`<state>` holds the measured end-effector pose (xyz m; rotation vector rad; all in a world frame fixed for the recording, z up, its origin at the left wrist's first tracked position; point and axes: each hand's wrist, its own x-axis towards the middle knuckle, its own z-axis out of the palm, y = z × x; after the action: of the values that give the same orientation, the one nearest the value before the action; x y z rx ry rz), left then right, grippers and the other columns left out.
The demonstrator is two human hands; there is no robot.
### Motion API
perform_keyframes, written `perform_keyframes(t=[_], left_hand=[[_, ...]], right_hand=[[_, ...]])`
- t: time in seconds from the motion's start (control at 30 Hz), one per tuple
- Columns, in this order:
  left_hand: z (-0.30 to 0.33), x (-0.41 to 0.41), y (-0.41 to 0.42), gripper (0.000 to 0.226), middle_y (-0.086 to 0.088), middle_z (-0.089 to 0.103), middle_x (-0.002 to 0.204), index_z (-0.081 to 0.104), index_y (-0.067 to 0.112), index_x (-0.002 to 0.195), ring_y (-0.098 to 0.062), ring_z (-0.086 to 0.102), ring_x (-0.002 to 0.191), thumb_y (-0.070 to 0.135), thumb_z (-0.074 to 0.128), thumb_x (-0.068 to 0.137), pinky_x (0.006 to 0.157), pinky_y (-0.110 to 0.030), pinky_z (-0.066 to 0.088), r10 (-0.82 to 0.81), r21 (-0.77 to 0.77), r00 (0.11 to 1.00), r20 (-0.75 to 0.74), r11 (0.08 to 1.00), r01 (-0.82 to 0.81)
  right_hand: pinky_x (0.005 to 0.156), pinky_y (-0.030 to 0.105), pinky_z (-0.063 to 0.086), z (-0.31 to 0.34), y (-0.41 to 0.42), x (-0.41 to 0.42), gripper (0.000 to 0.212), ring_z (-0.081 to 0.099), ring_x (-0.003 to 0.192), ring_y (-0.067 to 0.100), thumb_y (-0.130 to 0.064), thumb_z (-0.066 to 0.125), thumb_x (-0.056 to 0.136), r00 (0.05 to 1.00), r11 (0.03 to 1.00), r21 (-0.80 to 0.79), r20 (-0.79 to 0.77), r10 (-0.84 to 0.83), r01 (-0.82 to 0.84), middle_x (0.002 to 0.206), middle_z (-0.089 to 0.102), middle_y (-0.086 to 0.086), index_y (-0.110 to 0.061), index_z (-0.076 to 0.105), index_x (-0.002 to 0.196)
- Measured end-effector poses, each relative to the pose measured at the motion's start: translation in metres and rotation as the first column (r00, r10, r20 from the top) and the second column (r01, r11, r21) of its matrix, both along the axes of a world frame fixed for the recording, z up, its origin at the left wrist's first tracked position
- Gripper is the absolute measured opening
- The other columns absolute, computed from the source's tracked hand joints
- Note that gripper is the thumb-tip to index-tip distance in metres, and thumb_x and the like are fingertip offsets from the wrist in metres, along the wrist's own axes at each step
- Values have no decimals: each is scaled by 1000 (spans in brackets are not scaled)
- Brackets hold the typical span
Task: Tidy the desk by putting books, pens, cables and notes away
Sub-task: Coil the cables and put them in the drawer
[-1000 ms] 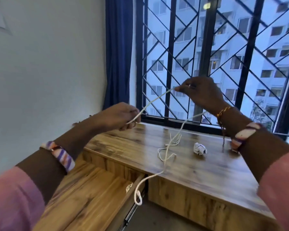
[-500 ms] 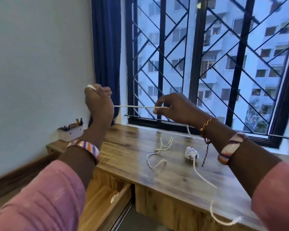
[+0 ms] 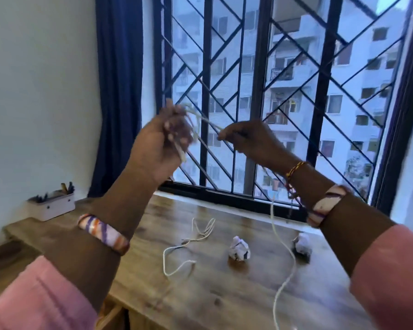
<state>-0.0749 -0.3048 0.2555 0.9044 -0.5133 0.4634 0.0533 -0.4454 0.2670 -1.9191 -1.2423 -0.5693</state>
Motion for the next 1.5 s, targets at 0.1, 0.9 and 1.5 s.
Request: perform_keyframes(t=[0.1, 0.9, 1.5], left_hand=[[18, 21, 16, 49, 5, 57, 46, 55, 12, 56, -4, 51, 39, 21, 35, 101, 47, -14, 47, 144, -381, 986, 87, 919, -101], [32, 118, -30, 26, 7, 64, 64, 51, 14, 86, -4, 56, 56, 24, 32, 101, 60, -20, 48, 651, 200, 722, 233, 695, -691], [35, 153, 72, 35, 3, 68, 58, 57, 7, 84, -6, 65, 54, 33, 37, 97, 55, -18, 55, 52, -166, 999, 7, 985, -50]], right_hand=[[39, 9, 29, -11, 5, 10, 21, 40, 36, 2, -21, 56, 91, 999, 985, -170, -48, -23, 15, 54, 48, -2, -5, 69, 90], [54, 28, 39, -6, -32, 67, 15, 46, 54, 16, -22, 47, 94, 972, 975, -183, 218, -87, 128, 62, 48, -4, -23, 53, 81], [43, 11, 32, -11, 92, 117, 16, 42, 36, -1, -18, 57, 90, 981, 984, -98, -139, 134, -149, 48, 47, -11, -6, 63, 82]])
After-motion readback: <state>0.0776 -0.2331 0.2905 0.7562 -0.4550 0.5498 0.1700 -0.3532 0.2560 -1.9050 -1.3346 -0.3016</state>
